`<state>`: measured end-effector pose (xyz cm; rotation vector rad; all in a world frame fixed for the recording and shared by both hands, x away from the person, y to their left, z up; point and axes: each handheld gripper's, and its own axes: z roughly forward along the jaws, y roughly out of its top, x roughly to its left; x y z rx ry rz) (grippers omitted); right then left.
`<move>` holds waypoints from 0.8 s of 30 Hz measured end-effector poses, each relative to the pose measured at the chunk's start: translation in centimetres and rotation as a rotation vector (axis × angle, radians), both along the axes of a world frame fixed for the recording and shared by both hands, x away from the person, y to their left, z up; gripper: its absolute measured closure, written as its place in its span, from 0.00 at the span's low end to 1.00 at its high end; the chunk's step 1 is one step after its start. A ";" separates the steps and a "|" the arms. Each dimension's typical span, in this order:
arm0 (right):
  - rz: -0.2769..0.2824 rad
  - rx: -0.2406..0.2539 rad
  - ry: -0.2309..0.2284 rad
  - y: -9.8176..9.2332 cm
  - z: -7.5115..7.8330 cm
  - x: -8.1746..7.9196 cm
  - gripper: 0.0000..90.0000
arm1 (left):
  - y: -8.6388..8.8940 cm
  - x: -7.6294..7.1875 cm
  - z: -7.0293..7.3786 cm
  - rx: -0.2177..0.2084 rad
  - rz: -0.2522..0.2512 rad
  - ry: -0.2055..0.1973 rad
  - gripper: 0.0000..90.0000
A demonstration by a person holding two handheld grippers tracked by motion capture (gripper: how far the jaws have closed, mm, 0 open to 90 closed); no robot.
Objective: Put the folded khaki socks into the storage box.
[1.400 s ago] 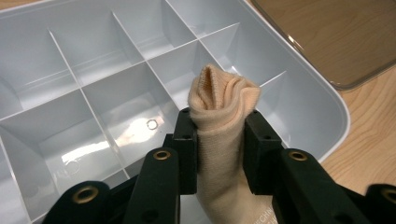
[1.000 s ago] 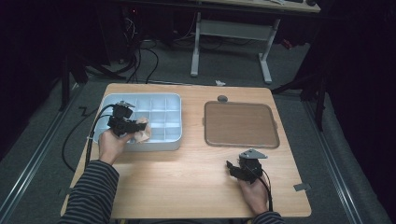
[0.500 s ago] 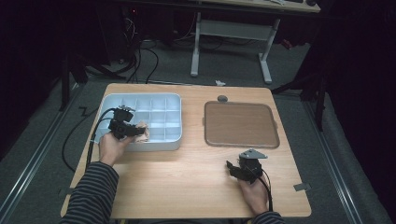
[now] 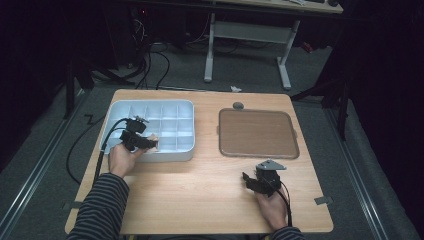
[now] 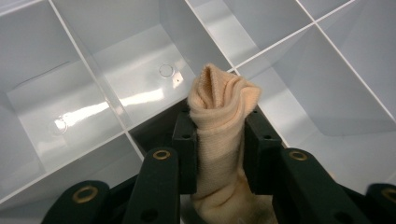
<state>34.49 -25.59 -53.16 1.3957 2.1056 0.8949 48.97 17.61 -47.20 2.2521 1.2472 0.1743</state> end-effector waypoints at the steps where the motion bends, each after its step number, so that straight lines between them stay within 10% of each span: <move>1: 0.000 0.000 0.000 0.0 0.0 0.0 0.43 | 0.0 0.0 -0.1 0.000 0.002 0.002 0.77; 24: 0.001 0.000 0.000 0.0 0.0 0.0 0.43 | 0.5 -1.2 1.6 -0.012 0.017 -0.043 0.65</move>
